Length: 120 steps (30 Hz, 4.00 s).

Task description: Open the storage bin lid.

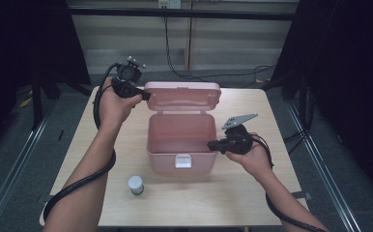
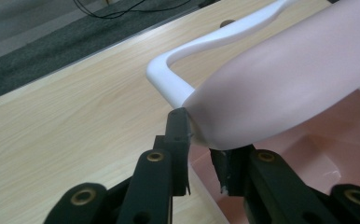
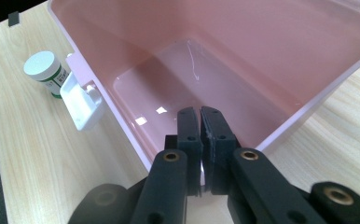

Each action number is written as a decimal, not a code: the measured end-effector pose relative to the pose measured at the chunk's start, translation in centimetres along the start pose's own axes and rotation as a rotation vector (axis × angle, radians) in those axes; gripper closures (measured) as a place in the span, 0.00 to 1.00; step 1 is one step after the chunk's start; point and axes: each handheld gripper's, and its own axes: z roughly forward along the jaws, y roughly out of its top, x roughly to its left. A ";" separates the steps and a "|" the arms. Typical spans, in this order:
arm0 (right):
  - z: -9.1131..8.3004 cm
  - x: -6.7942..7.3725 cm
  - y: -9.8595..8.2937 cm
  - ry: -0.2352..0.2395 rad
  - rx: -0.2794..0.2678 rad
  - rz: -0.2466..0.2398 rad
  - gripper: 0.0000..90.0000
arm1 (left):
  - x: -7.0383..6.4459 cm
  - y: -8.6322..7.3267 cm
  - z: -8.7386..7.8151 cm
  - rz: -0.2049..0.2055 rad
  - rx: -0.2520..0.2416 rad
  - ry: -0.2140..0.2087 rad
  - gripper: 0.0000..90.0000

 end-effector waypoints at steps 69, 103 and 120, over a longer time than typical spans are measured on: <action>1.2 0.2 -0.3 0.011 0.026 -0.098 1.00 | 3.3 5.1 3.6 -0.168 0.101 0.018 0.94; 1.3 0.0 -0.1 0.029 0.032 -0.100 1.00 | 4.9 6.0 6.3 -0.218 0.107 0.006 0.95; 1.3 0.0 -0.1 0.035 0.037 -0.093 1.00 | 5.6 6.0 7.8 -0.239 0.108 0.001 0.94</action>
